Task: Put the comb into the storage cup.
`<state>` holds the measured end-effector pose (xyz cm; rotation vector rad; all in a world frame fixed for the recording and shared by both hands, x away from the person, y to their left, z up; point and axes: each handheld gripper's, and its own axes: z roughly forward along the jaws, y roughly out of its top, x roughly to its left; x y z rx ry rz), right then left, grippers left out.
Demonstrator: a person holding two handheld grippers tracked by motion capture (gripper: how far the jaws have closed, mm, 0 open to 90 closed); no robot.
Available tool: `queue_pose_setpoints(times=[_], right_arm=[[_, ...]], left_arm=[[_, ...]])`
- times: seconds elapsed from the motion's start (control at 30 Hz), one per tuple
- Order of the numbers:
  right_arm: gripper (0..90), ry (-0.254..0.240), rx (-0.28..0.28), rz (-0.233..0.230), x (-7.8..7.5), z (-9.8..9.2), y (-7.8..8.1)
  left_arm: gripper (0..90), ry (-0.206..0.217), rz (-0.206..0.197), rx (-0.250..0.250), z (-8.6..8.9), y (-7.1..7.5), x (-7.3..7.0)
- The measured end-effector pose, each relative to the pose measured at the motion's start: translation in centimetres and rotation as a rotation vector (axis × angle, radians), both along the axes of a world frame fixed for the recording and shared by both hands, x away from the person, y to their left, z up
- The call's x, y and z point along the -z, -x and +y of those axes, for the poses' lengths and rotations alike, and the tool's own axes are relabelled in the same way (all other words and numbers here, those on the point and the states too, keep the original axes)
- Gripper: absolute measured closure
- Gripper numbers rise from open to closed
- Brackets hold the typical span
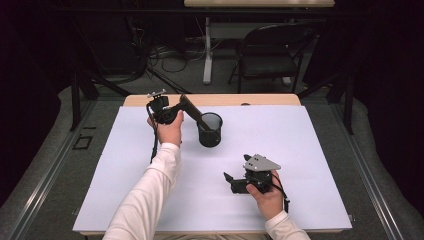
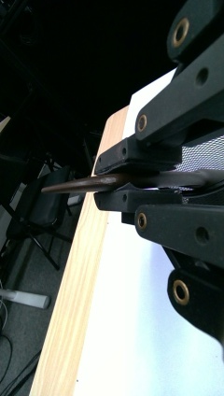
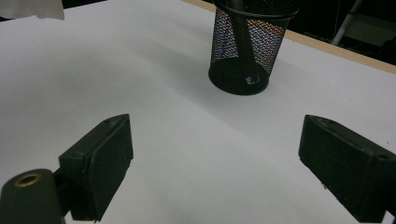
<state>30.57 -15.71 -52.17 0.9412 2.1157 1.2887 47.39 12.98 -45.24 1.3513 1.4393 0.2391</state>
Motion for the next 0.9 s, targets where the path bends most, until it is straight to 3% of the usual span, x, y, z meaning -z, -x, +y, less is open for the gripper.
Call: queue_pose_setpoints(times=[0.3,0.73,0.9], right_arm=[[10.4,0.001,0.001,0.0,-0.01,-0.03,0.01],[10.8,0.003,0.0,0.002,0.03,0.0,0.01],[10.9,0.003,0.0,0.003,0.04,0.01,0.01]], left_arm=[[75.2,-0.002,-0.003,0.005,0.12,0.07,-0.08],[53.7,0.003,-0.01,0.002,0.28,0.18,-0.25],[50.0,0.003,-0.009,0.002,0.33,0.28,-0.34]])
